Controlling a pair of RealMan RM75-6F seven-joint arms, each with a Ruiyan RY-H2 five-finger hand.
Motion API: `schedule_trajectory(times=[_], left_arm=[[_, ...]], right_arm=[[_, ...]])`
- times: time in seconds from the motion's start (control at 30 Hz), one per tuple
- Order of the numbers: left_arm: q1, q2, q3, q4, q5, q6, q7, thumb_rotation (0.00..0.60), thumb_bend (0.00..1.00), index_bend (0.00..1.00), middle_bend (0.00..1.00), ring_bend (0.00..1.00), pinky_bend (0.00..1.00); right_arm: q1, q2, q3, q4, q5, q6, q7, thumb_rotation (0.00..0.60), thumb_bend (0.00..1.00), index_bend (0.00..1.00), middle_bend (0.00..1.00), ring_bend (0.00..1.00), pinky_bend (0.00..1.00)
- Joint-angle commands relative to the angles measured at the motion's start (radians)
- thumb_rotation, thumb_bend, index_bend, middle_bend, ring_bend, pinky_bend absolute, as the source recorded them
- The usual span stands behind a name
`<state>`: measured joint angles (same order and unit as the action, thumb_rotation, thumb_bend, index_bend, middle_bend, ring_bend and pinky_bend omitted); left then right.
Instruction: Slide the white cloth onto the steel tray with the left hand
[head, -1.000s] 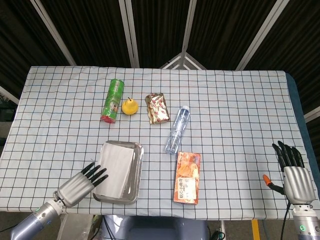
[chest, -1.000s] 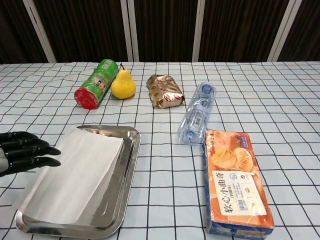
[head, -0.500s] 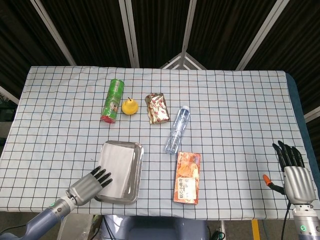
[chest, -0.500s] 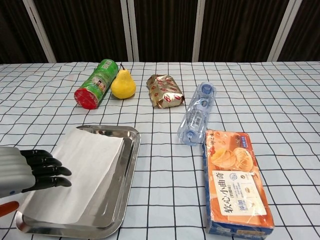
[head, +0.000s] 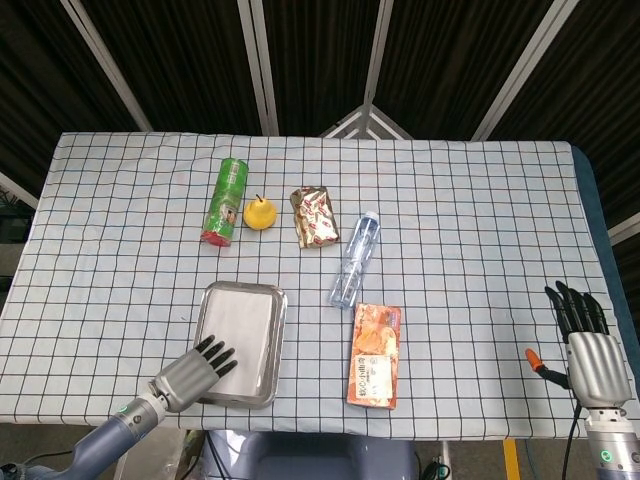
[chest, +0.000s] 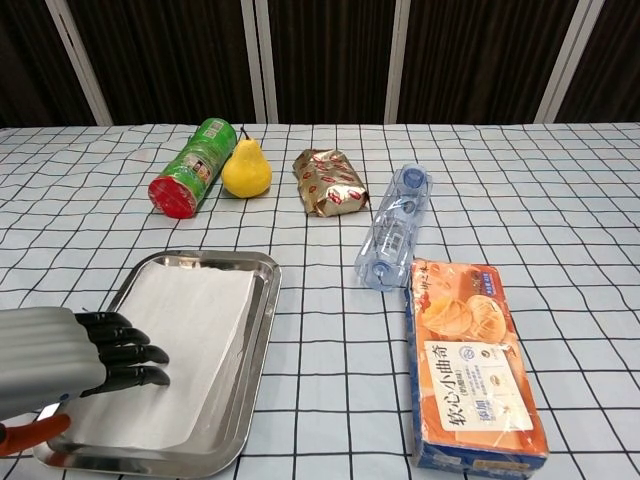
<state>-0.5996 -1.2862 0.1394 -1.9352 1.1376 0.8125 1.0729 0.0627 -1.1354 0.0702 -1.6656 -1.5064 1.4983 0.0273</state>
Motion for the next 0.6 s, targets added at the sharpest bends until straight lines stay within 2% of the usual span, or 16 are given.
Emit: schedule_trajectory(times=[0.03,0.37,0.6], left_arm=[[-0.015,-0.011,0.007,-0.003,-0.009,0.010,0.011,0.600,0.61,0.00,0.00,0.00,0.00],[-0.032,0.001,0.040,-0.025,0.012,0.067,-0.002,0.600,0.61,0.00,0.00,0.00,0.00],[0.015,0.094,0.069,-0.102,0.130,0.177,-0.083,0.600,0.55,0.00,0.00,0.00,0.00]], right_arm=[[0.000,0.000,0.000,0.000,-0.002,0.001,0.000,0.600,0.31,0.00,0.00,0.00,0.00],[-0.001,0.001,-0.001,0.001,-0.004,0.004,0.002,0.600,0.31,0.00,0.00,0.00,0.00],[-0.001,0.002,-0.001,0.002,-0.003,0.003,0.005,0.600,0.31,0.00,0.00,0.00,0.00]])
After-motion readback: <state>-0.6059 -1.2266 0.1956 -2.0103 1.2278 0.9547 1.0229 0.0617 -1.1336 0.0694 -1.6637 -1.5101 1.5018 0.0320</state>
